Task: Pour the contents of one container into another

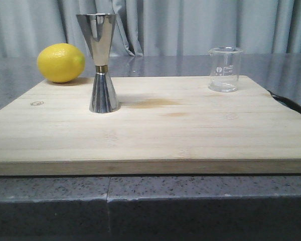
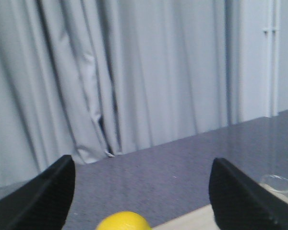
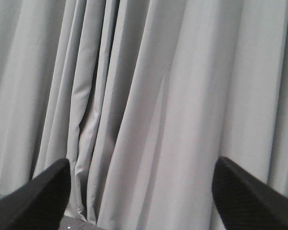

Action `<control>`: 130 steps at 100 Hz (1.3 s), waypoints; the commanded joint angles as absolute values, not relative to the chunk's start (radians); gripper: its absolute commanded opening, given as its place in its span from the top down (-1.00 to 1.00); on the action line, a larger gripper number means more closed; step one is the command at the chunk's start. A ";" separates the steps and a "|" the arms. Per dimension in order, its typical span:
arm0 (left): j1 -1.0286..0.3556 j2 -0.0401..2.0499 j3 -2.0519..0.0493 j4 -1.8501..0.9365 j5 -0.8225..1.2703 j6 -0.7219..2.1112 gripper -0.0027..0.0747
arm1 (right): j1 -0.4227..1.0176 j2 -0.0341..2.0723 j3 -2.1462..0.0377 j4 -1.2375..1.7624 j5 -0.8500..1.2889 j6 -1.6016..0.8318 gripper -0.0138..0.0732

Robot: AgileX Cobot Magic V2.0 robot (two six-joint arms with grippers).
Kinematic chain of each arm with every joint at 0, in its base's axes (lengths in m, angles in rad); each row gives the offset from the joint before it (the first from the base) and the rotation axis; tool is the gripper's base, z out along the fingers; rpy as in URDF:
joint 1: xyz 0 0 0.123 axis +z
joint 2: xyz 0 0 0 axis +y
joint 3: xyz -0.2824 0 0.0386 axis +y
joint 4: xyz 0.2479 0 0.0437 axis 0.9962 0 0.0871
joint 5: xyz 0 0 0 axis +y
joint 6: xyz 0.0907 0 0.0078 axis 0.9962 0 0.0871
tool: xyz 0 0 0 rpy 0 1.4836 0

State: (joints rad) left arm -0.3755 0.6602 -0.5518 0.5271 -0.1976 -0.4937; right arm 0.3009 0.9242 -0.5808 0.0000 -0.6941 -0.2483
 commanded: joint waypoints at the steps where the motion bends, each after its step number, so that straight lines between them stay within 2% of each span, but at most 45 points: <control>1: -0.325 0.623 -0.607 0.516 -0.211 -0.492 -0.40 | 0.295 0.860 -0.617 0.024 -0.715 -0.325 -0.58; 22: -0.250 0.519 -0.631 0.516 -0.163 -0.492 -0.40 | 0.295 0.690 -0.617 0.211 -0.494 -0.545 -0.58; 48: -0.246 0.314 -0.633 0.554 0.020 -0.492 -0.40 | 0.295 0.452 -0.617 0.227 -0.095 -0.613 -0.57; 63: -0.246 0.194 -0.633 0.587 0.101 -0.492 -0.40 | 0.286 0.348 -0.613 0.194 0.032 -0.613 -0.47; 77: -0.246 0.120 -0.633 0.591 0.186 -0.492 -0.40 | 0.236 0.264 -0.592 0.119 0.149 -0.613 -0.24; 101: -0.246 0.101 -0.614 0.573 0.254 -0.492 -0.39 | 0.134 0.177 -0.525 0.119 0.202 -0.613 -0.22; 107: -0.246 0.101 -0.603 0.557 0.251 -0.492 -0.32 | 0.115 0.165 -0.502 0.119 0.202 -0.613 -0.21; 114: -0.246 0.101 -0.591 0.549 0.251 -0.492 -0.16 | 0.105 0.156 -0.480 0.133 0.202 -0.606 -0.10; 120: -0.246 0.101 -0.584 0.542 0.251 -0.492 0.01 | 0.103 0.155 -0.471 0.150 0.200 -0.606 0.09; 130: -0.246 0.101 -0.578 0.542 0.251 -0.492 0.42 | 0.103 0.155 -0.466 0.170 0.170 -0.606 0.47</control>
